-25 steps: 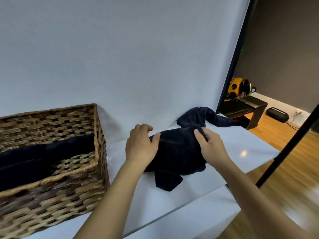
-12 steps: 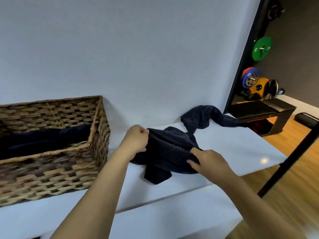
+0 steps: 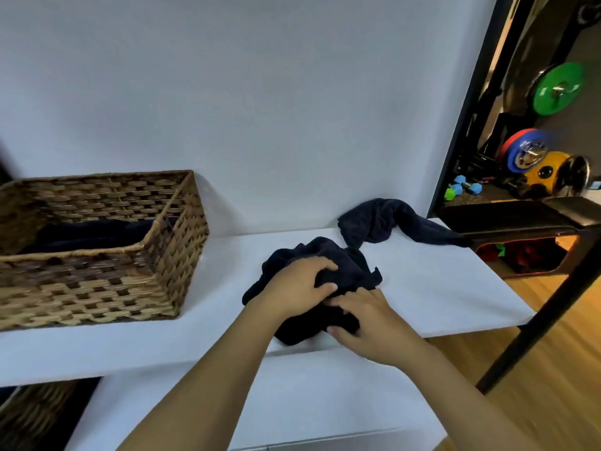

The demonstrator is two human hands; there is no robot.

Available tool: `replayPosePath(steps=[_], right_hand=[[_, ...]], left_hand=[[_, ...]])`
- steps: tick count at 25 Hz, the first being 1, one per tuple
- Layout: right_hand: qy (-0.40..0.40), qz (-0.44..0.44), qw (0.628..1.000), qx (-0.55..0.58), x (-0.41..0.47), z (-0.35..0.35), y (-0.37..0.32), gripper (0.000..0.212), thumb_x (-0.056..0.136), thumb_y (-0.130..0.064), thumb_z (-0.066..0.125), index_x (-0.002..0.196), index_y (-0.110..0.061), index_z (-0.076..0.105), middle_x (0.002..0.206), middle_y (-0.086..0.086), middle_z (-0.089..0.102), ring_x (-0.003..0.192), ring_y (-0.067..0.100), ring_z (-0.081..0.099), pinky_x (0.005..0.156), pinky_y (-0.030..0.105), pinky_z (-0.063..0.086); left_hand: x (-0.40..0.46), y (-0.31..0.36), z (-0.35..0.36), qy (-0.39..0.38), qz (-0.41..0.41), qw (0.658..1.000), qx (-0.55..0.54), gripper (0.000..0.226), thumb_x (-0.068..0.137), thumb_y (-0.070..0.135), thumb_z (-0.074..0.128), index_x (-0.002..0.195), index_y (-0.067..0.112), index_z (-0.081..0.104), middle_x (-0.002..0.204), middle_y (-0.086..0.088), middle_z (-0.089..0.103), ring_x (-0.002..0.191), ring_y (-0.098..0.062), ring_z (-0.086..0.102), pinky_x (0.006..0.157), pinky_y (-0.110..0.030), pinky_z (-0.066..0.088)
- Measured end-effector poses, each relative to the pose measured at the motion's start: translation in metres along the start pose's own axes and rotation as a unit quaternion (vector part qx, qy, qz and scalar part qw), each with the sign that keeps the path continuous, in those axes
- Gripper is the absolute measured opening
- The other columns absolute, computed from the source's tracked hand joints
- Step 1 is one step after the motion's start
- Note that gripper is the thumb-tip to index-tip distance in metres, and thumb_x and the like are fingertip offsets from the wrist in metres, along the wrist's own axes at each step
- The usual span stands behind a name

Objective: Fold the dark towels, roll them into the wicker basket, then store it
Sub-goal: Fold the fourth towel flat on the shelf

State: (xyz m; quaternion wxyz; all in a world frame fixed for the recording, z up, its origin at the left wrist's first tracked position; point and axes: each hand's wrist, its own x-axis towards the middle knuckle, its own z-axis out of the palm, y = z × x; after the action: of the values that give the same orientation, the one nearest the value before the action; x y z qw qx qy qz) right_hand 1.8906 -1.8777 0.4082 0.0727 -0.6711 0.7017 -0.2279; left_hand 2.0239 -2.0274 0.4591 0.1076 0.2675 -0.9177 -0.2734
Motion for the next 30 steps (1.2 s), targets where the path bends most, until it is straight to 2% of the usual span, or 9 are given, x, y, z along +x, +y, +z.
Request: replayPosePath(steps=[4,8,12,18,20,23,26,28,30], right_hand=[[0.052,0.119,0.978,0.161,-0.018,-0.022,0.007,0.014,0.096,-0.045,0.058,0.106,-0.038,0.064,0.074,-0.009,0.060,0.060,0.003,0.048,0.059,0.025,0.044],[0.107,0.264,0.957,0.057,-0.018,-0.025,0.026,0.010,0.099,-0.037,0.057,0.104,-0.028,0.059,0.054,-0.009,0.054,0.054,0.012,0.053,0.057,0.035,0.049],[0.032,0.339,0.940,-0.009,-0.007,-0.021,0.020,0.046,0.096,-0.041,0.061,0.137,-0.023,0.047,0.100,-0.001,0.066,0.091,0.019,0.063,0.072,0.030,0.048],[0.021,0.380,0.925,0.002,0.004,-0.009,0.001,0.024,0.095,-0.032,0.060,0.086,-0.010,0.058,0.081,0.000,0.063,0.075,0.019,0.059,0.070,0.034,0.051],[0.038,0.395,0.918,-0.003,0.002,-0.003,-0.001,0.024,0.092,-0.029,0.058,0.077,-0.013,0.050,0.073,0.003,0.055,0.065,0.019,0.050,0.062,0.033,0.044],[0.141,0.402,0.898,0.107,0.004,-0.009,0.003,0.026,0.092,-0.024,0.058,0.072,-0.014,0.044,0.068,0.004,0.046,0.062,0.017,0.043,0.058,0.032,0.038],[0.302,0.377,0.831,0.278,0.019,-0.031,0.011,0.025,0.095,-0.017,0.056,0.074,-0.011,0.045,0.070,0.004,0.043,0.067,0.019,0.040,0.057,0.031,0.034],[0.378,0.362,0.768,0.368,0.030,-0.048,0.015,0.021,0.096,-0.013,0.054,0.078,-0.011,0.044,0.071,0.004,0.040,0.069,0.020,0.037,0.057,0.031,0.031],[0.337,0.367,0.779,0.380,0.040,-0.062,0.024,0.013,0.092,-0.008,0.052,0.082,-0.012,0.046,0.072,0.005,0.041,0.065,0.019,0.036,0.056,0.032,0.030]], left_hand=[[0.013,-0.001,0.012,-0.058,-0.047,0.983,0.170,0.058,0.090,0.063,0.061,0.140,0.035,0.052,0.131,0.008,0.064,0.119,-0.016,0.059,0.099,-0.039,0.046],[0.022,0.010,0.012,-0.062,-0.052,0.957,0.280,0.058,0.080,0.075,0.061,0.118,0.031,0.065,0.107,0.007,0.068,0.098,-0.018,0.063,0.079,-0.033,0.048],[0.021,0.018,0.015,-0.099,0.022,0.922,0.374,0.052,0.086,0.066,0.060,0.115,0.023,0.065,0.105,0.001,0.068,0.092,-0.022,0.063,0.069,-0.032,0.043],[0.013,0.005,0.014,-0.072,0.047,0.904,0.418,0.019,0.092,0.012,0.055,0.108,0.015,0.065,0.083,0.000,0.058,0.069,-0.020,0.049,0.052,-0.031,0.027],[0.008,-0.006,0.013,-0.042,0.031,0.935,0.352,0.020,0.096,0.011,0.050,0.115,0.013,0.056,0.092,-0.004,0.061,0.077,-0.026,0.055,0.056,-0.033,0.031],[0.017,-0.028,-0.013,0.091,-0.121,0.988,0.040,0.021,0.103,0.024,0.046,0.116,0.010,0.055,0.112,-0.013,0.065,0.104,-0.037,0.062,0.076,-0.036,0.043],[0.036,-0.050,-0.070,0.209,-0.204,0.921,-0.259,0.028,0.107,0.028,0.041,0.108,0.005,0.057,0.104,-0.013,0.064,0.101,-0.034,0.063,0.094,-0.049,0.054],[0.041,-0.057,-0.100,0.269,-0.209,0.877,-0.340,0.031,0.108,0.030,0.036,0.099,0.009,0.056,0.096,-0.009,0.059,0.095,-0.031,0.062,0.093,-0.053,0.055],[0.040,-0.054,-0.109,0.268,-0.211,0.882,-0.326,0.036,0.107,0.041,0.037,0.092,0.014,0.055,0.089,-0.003,0.057,0.088,-0.025,0.059,0.079,-0.038,0.052]])
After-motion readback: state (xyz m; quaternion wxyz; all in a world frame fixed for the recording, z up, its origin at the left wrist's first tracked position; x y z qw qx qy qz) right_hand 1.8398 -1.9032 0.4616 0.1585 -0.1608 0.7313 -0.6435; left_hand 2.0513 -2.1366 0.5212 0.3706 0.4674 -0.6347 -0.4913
